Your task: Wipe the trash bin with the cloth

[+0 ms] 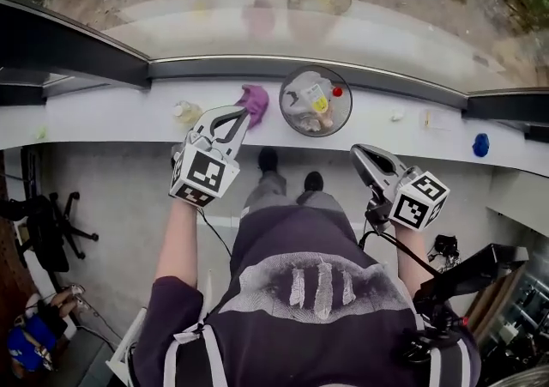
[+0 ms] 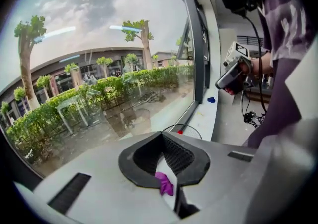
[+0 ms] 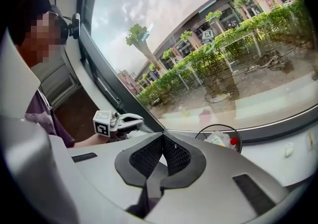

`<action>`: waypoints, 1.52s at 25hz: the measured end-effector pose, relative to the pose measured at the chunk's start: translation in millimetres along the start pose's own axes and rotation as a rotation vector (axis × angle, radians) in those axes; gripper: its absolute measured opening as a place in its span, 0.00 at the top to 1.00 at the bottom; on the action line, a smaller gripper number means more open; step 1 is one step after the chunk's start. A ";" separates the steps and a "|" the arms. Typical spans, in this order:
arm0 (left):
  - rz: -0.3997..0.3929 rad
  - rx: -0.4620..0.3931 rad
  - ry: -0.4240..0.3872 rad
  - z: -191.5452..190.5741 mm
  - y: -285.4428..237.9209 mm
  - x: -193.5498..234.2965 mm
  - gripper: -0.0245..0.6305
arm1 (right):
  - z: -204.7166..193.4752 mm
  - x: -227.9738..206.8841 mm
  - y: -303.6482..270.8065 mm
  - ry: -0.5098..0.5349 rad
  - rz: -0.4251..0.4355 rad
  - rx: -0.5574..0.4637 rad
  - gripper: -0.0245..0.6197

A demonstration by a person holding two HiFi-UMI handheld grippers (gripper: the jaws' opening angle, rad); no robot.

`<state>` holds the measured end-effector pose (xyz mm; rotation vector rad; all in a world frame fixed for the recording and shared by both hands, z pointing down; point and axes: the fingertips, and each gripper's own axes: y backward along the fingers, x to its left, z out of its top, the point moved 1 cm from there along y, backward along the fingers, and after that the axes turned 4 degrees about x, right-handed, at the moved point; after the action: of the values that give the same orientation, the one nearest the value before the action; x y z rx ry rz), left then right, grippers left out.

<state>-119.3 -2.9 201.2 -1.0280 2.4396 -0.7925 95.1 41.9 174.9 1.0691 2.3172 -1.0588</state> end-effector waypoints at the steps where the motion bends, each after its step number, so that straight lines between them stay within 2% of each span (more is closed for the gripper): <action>1: -0.025 0.015 0.004 -11.5 -10.5 5.7 0.97 | 1.8 -1.6 -5.9 0.000 -0.014 0.000 0.96; 4: -0.060 0.085 -0.022 -44.6 -47.6 23.4 0.96 | 6.7 -11.9 -16.8 0.027 -0.079 0.014 0.96; 5: -0.054 0.114 -0.044 -54.5 -61.1 28.4 0.91 | 6.8 -16.2 -17.0 0.036 -0.108 0.025 0.96; 7: -0.057 0.168 -0.060 -74.0 -87.9 32.0 0.72 | 2.8 -23.6 -14.8 0.034 -0.155 0.051 0.96; 9: -0.110 0.226 -0.032 -97.5 -117.1 28.1 0.50 | -3.1 -33.5 -13.8 0.023 -0.185 0.078 0.96; 12: -0.217 0.349 0.012 -145.9 -159.8 15.1 0.47 | -11.7 -49.4 -16.8 0.022 -0.202 0.112 0.96; 15: -0.247 0.451 -0.036 -187.1 -190.9 9.5 0.45 | -22.6 -58.8 -23.4 0.017 -0.181 0.127 0.96; 19: -0.271 0.523 -0.173 -226.6 -225.7 12.4 0.45 | -52.3 -84.2 -37.4 -0.011 -0.157 0.179 0.96; 21: -0.309 0.554 -0.287 -246.5 -242.1 5.7 0.43 | -63.6 -101.7 -37.9 -0.039 -0.175 0.189 0.96; 26: -0.439 0.675 -0.595 -305.2 -272.3 -12.5 0.28 | -76.7 -141.1 -34.8 -0.086 -0.245 0.178 0.96; 31: -0.554 0.750 -0.815 -347.3 -295.8 -24.9 0.26 | -105.8 -172.3 -36.8 -0.125 -0.276 0.222 0.96; 34: -0.599 0.772 -0.894 -365.1 -307.5 -33.7 0.26 | -121.1 -177.1 -44.2 -0.154 -0.265 0.239 0.96; 38: -0.614 0.780 -0.909 -380.6 -319.7 -38.5 0.26 | -136.6 -174.0 -52.6 -0.159 -0.245 0.271 0.96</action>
<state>-127.4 -24.4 699.2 -1.3722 0.9251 -1.0192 162.8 39.4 392.0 0.7685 2.2607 -1.5282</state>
